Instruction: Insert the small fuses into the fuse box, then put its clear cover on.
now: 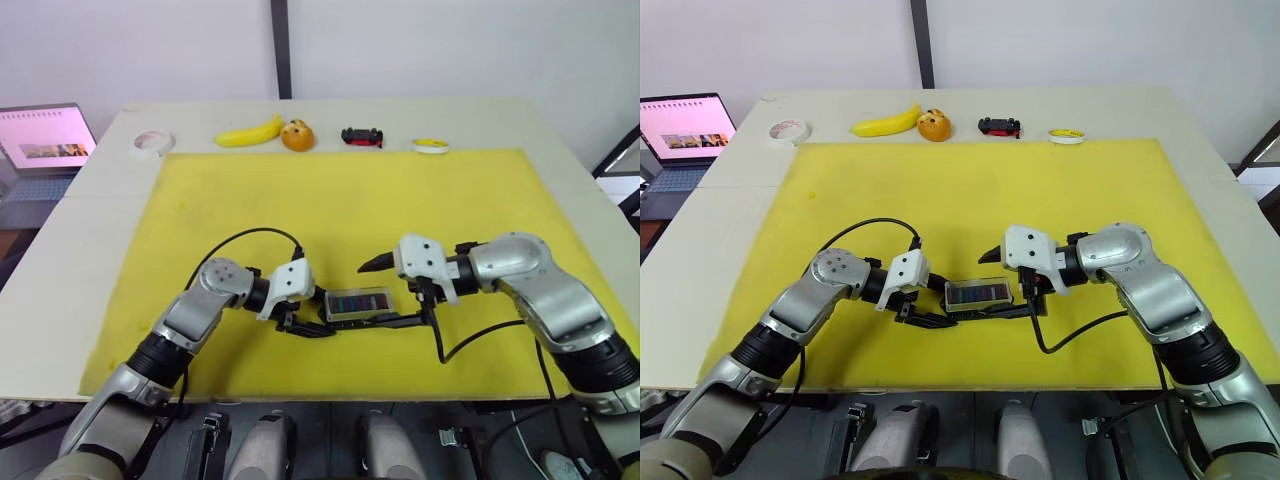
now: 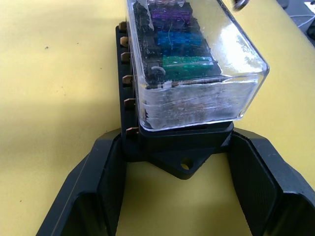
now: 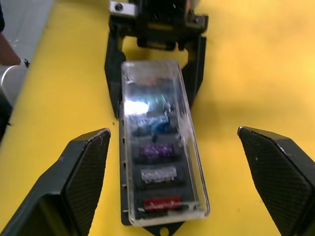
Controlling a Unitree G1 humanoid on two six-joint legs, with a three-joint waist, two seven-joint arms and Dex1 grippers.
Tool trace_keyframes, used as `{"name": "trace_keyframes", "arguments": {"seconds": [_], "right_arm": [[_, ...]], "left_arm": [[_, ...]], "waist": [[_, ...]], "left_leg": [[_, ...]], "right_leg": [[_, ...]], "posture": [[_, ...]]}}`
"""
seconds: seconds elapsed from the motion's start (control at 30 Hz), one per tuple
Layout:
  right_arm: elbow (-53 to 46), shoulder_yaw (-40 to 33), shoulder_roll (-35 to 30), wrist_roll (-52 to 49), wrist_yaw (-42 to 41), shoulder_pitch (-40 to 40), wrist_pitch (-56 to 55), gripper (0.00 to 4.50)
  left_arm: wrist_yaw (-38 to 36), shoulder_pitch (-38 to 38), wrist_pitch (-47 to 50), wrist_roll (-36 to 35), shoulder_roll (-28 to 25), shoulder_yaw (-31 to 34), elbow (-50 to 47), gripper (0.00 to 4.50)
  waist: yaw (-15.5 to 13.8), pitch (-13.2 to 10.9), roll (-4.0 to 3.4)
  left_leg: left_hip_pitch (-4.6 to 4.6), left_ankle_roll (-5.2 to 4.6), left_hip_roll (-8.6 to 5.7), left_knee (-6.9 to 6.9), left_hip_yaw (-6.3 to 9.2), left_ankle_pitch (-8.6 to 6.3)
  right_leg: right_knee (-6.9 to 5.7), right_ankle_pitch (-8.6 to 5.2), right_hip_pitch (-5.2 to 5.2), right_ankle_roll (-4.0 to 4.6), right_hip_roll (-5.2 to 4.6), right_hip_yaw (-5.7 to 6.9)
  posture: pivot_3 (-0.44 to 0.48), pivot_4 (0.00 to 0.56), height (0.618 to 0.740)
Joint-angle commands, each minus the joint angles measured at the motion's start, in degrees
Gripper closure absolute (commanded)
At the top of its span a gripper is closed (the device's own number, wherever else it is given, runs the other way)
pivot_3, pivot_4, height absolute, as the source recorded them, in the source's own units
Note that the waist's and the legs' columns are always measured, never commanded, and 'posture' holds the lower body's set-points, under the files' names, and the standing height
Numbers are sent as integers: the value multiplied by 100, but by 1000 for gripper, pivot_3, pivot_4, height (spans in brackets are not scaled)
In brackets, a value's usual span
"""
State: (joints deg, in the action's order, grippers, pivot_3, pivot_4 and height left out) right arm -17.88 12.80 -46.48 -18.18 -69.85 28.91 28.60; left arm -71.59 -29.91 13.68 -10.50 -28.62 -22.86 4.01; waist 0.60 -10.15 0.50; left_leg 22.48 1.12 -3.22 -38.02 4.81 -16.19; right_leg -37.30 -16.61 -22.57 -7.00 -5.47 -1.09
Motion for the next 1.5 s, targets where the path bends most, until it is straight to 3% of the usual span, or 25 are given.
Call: {"name": "trace_keyframes", "arguments": {"seconds": [0.03,0.17,0.23,0.3,0.5,0.9,1.5], "right_arm": [[-411,-565,60,-718,93,54,480,71],[-462,-714,258,-1140,203,-125,699,71],[-357,-669,442,-1159,327,-214,652,607],[-265,-643,595,-1140,406,-264,607,1423],[108,-431,782,-860,479,-346,357,4460],[508,442,557,331,596,-665,-272,4460],[-279,-49,637,-236,812,-820,19,4460]], "left_arm": [[-67,58,12,49,-31,-44,-90,1970],[-54,47,-118,107,1,-63,57,1970],[-42,43,-150,123,23,-67,102,1970],[-33,47,-178,141,38,-74,128,1970],[-26,61,-197,154,45,-67,143,1970],[-12,-17,-150,182,97,-49,224,1970],[-26,-34,-117,217,141,-26,256,1970]], "waist": [[0,0,0],[-3,0,1],[-2,0,0],[-1,0,0],[-5,0,0],[3,10,3],[-4,28,6]], "left_leg": [[0,0,0,0,0,0],[0,0,1,0,2,0],[0,-1,1,0,2,0],[0,-1,0,0,1,0],[0,0,0,0,1,0],[-8,0,0,0,1,0],[-11,-1,0,0,2,-1]], "right_leg": [[0,0,0,0,0,0],[0,0,1,0,-1,0],[1,0,2,0,-1,0],[1,0,1,0,-1,-1],[1,0,1,0,-1,0],[0,0,10,0,3,1],[2,0,14,0,2,1]], "posture": [[0,150,740],[0,150,740],[0,150,740],[0,150,740],[0,150,740],[0,150,740],[0,150,740]]}}
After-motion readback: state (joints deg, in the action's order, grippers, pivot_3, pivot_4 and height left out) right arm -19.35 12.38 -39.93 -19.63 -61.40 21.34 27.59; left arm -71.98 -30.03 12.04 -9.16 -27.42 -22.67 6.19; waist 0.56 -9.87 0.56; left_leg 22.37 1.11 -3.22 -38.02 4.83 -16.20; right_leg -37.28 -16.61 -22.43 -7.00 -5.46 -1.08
